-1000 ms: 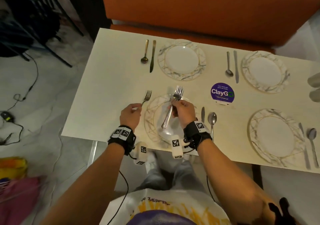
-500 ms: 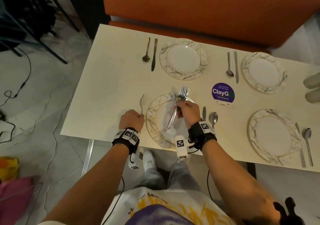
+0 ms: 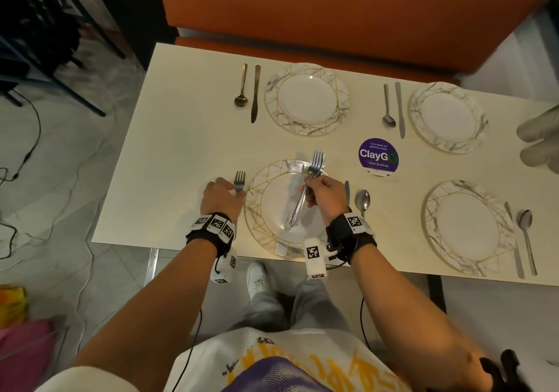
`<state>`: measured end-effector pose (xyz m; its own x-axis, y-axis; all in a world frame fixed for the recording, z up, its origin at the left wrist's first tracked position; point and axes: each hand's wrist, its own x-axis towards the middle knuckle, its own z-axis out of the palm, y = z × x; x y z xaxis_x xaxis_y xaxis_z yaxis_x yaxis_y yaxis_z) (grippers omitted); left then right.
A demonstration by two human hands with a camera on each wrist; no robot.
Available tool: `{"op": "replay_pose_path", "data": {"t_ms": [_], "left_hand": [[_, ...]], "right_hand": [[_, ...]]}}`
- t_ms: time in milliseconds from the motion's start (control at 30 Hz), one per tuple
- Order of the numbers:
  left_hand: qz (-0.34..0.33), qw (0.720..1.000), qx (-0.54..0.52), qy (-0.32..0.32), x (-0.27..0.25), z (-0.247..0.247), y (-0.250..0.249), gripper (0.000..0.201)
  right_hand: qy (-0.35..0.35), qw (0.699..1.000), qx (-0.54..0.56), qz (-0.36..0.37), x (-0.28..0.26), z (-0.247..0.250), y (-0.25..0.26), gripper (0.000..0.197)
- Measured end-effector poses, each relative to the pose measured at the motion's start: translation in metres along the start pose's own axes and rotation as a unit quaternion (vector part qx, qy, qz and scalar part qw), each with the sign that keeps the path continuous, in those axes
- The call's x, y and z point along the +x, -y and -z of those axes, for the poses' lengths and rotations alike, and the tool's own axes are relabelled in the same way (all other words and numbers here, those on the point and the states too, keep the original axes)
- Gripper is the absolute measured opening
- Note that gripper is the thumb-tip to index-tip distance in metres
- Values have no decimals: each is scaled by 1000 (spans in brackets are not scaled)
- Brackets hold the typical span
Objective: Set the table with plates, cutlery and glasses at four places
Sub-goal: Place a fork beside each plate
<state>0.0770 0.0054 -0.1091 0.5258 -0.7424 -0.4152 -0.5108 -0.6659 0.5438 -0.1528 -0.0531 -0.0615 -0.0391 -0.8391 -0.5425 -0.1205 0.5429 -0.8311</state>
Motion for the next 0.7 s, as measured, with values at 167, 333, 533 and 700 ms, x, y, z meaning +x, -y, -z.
{"op": "replay_pose_path", "data": {"t_ms": [167,333,533,700], "left_hand": [[-23,1000,13,0,7,-2,-3,25],[-49,998,-14,-27,7,2,-2,19],[17,998,-44,-28,15,6,3,17],[40,997,-65,-31,16,7,5,18]], "right_hand": [[-15,1000,-9,-1,2,13,-4,14],[-21,1000,-12,2,5,20,-7,14],[-20,1000,-16,-4,3,18,-7,17],[-21,1000,-14,-7,2,21,-8,22]]}}
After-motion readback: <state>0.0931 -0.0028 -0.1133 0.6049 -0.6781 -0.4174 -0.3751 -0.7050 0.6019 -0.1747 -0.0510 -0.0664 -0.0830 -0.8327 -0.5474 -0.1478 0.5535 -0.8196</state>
